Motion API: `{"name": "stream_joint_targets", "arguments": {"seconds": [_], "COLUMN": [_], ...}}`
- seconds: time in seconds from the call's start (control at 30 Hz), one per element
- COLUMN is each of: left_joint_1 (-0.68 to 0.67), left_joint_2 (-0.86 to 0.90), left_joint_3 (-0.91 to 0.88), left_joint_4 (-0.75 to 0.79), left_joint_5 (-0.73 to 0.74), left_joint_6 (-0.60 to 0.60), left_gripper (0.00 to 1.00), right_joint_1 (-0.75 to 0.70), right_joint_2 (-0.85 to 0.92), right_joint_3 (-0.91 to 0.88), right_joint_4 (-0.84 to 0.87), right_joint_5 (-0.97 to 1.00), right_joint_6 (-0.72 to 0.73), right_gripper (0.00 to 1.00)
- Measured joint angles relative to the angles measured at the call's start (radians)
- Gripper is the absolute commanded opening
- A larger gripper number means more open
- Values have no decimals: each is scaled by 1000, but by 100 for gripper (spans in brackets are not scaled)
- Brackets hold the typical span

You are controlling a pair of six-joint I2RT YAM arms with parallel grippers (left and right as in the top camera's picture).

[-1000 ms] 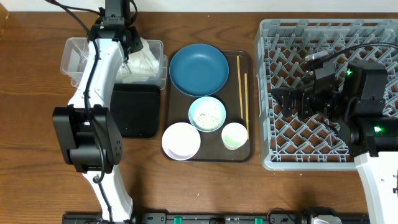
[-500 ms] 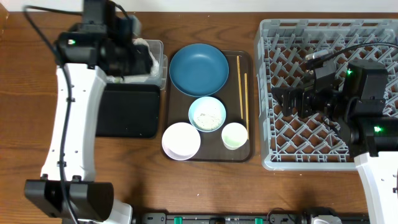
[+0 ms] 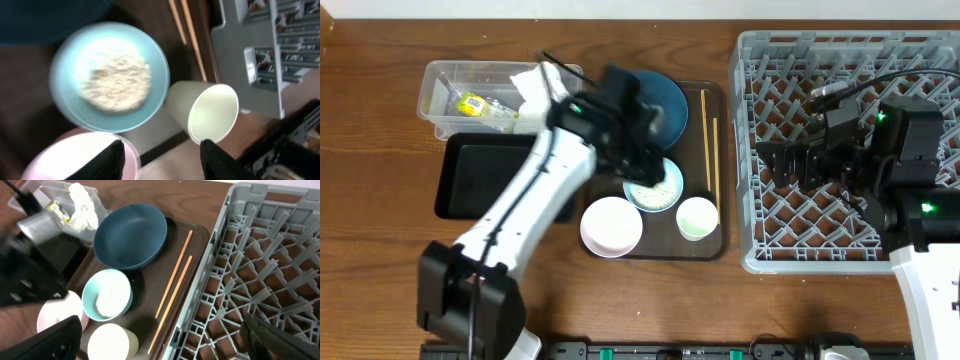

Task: Sort waste into correct bins and load items into the dishwasher rack
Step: 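Move left gripper to white cup and grasp it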

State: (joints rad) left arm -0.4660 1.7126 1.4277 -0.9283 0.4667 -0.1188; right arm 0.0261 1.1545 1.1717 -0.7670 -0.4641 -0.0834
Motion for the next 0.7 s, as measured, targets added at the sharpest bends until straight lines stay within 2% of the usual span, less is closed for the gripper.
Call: {"name": "stream_joint_targets", "arguments": {"seconds": [0.13, 0.3, 0.6, 0.7], "left_joint_1": [-72, -143, -226, -234], "left_joint_2": [2, 3, 48, 84], "left_joint_3": [-86, -97, -97, -97], "left_joint_4": [105, 118, 142, 141], "left_joint_5": [-6, -87, -212, -223], "left_joint_6": [-81, -171, -241, -250], "left_gripper": [50, 50, 50, 46], "right_joint_1": [0, 0, 0, 0], "right_joint_2": [0, 0, 0, 0], "right_joint_3": [0, 0, 0, 0], "right_joint_4": [-1, -8, -13, -18], "right_joint_5": [0, 0, 0, 0], "right_joint_6": [0, 0, 0, 0], "right_gripper": [99, 99, 99, 99]}}
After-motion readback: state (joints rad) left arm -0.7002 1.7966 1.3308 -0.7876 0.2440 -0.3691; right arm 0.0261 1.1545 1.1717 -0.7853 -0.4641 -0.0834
